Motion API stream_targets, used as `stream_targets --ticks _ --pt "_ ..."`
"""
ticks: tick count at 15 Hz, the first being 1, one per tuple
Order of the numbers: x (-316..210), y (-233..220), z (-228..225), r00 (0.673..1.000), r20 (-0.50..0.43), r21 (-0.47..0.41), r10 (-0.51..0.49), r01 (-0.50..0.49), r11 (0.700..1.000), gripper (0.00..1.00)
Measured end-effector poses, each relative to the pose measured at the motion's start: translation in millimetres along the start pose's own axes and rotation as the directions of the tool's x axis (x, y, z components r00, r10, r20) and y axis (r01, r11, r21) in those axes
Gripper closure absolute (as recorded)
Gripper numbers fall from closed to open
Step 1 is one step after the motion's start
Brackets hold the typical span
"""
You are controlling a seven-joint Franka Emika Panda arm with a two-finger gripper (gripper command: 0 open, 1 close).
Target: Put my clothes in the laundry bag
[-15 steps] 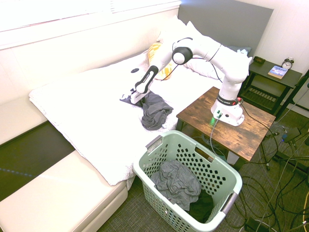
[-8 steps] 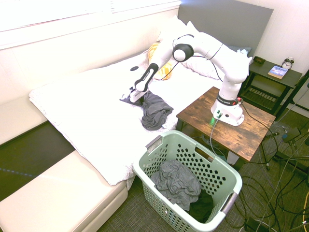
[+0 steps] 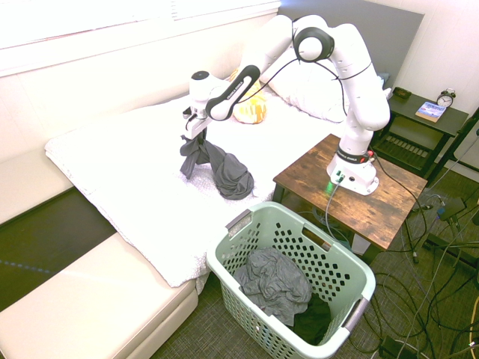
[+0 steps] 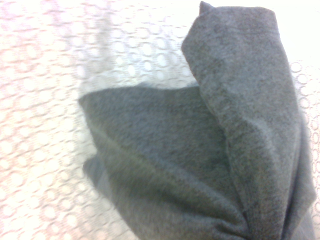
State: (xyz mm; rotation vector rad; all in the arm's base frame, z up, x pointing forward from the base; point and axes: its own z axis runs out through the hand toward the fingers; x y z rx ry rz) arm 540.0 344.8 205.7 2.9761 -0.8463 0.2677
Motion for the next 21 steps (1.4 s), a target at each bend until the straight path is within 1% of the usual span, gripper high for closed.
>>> stream_targets --ticks 1,3,6,8,9,11,14,16,19,21 --pt "-43.3 -7.2 -26.0 0.999 -0.021 0.014 -0.04 0.04 0.999 1.0" --pt "-142.5 -8.2 -71.9 0.992 -0.032 0.03 -0.121 0.122 0.992 1.0" --pt "-294.9 19.7 -148.7 0.971 -0.034 0.032 -0.236 0.237 0.971 1.0" --pt "-370.9 45.6 -191.9 0.953 -0.051 0.037 -0.298 0.3 0.953 1.0" --pt "-393.7 53.1 -197.6 0.946 -0.051 0.036 -0.321 0.323 0.946 1.0" --pt "-418.4 59.5 -178.1 0.935 -0.033 0.003 -0.353 0.353 0.936 1.0" --pt "-447.8 56.2 -119.6 0.922 0.014 -0.059 -0.387 0.387 0.92 1.0" --pt "-479.8 56.6 -94.9 0.909 0.039 -0.087 -0.415 0.417 0.905 1.0" --pt "-520.9 66.4 -54.0 0.888 0.052 -0.14 -0.457 0.46 0.877 1.0" --pt "-531.9 71.4 -23.8 0.883 0.059 -0.184 -0.465 0.468 0.865 1.0"
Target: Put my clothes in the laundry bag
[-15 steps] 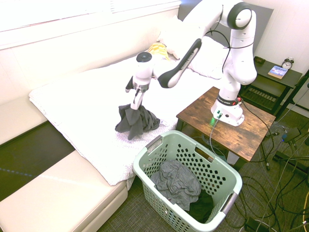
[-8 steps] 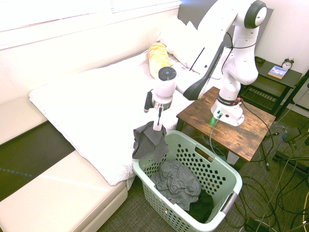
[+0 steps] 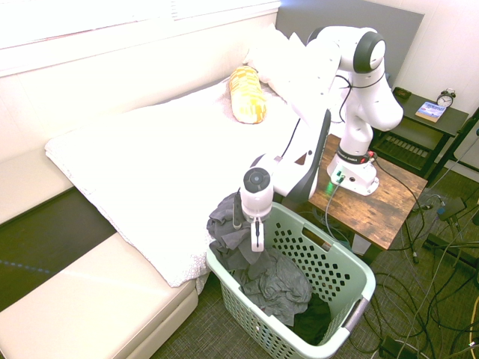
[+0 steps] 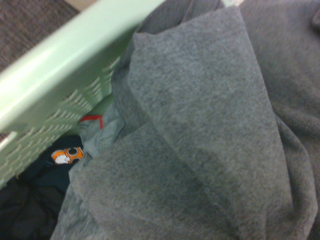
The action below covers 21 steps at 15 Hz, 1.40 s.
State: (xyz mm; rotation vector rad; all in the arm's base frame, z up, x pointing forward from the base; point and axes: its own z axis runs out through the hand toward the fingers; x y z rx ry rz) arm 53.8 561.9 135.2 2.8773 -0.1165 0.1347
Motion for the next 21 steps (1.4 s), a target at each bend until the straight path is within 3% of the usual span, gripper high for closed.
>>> stream_targets --ticks 1,12,19,21 --pt "-1.0 -2.5 8.2 1.0 0.004 -0.013 -0.002 0.003 1.0 0.0" --pt "15.1 -8.9 24.3 1.0 -0.005 -0.06 0.009 -0.009 0.998 0.0" --pt "68.6 -11.6 19.7 0.997 0.024 -0.034 0.072 -0.071 0.997 0.0" --pt "102.4 -12.4 20.9 0.997 0.007 0.013 0.081 -0.081 0.997 0.0"
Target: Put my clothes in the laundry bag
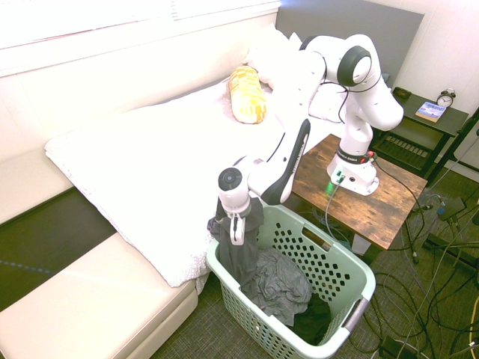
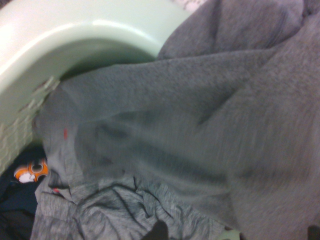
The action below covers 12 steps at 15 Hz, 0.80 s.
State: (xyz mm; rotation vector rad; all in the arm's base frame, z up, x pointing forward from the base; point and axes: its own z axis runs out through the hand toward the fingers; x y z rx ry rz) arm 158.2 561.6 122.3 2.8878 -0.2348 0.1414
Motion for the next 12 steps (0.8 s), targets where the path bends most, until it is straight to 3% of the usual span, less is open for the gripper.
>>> stream_targets --ticks 3,8,12 --pt "57.0 6.8 8.7 1.0 0.012 0.023 0.028 -0.028 0.999 0.0" --pt "116.7 53.0 31.0 0.997 0.074 -0.015 0.033 -0.032 0.999 0.0" --pt "138.8 94.3 51.3 0.971 0.236 0.023 0.029 -0.036 0.999 0.0"
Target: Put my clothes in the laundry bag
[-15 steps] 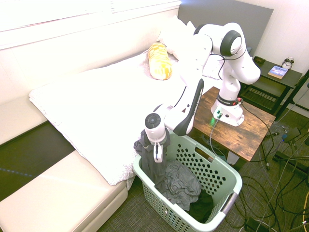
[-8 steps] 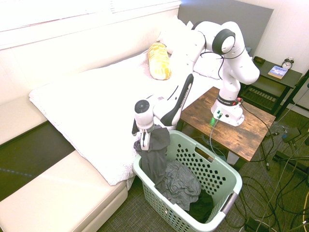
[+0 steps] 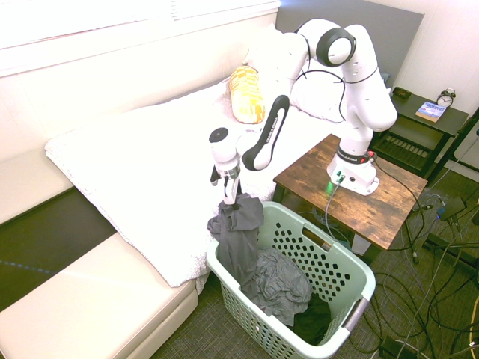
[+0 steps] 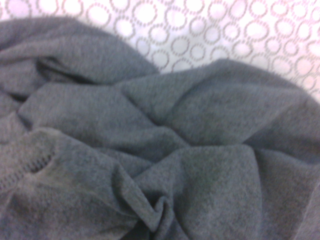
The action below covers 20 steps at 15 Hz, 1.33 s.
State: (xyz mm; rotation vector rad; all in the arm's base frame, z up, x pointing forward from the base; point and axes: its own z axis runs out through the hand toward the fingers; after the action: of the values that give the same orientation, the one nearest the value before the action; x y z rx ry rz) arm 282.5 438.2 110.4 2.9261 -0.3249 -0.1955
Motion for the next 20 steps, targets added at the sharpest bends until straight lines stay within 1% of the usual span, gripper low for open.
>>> stream_targets --ticks 2,3,4,6,7,10,11,14,20 --pt "10.2 11.5 -1.1 0.993 0.115 0.036 0.034 -0.038 0.999 0.0" --pt "15.4 15.4 -1.0 0.987 0.157 0.052 0.045 -0.054 0.997 0.0" --pt "20.1 19.0 -0.4 0.981 0.185 0.063 0.052 -0.064 0.996 1.0" --pt "25.2 25.0 4.3 0.977 0.207 0.071 0.049 -0.065 0.995 1.0" --pt "25.3 26.3 9.0 0.977 0.208 0.073 0.04 -0.056 0.996 0.0" --pt "23.2 26.9 24.5 0.973 0.229 0.084 0.001 -0.02 0.996 0.0" --pt "22.9 27.3 29.8 0.97 0.242 0.093 -0.014 -0.009 0.996 1.0" --pt "22.6 27.3 38.4 0.963 0.268 0.107 -0.038 0.01 0.994 1.0" --pt "20.1 23.1 36.3 0.96 0.275 0.122 -0.055 0.021 0.992 1.0"
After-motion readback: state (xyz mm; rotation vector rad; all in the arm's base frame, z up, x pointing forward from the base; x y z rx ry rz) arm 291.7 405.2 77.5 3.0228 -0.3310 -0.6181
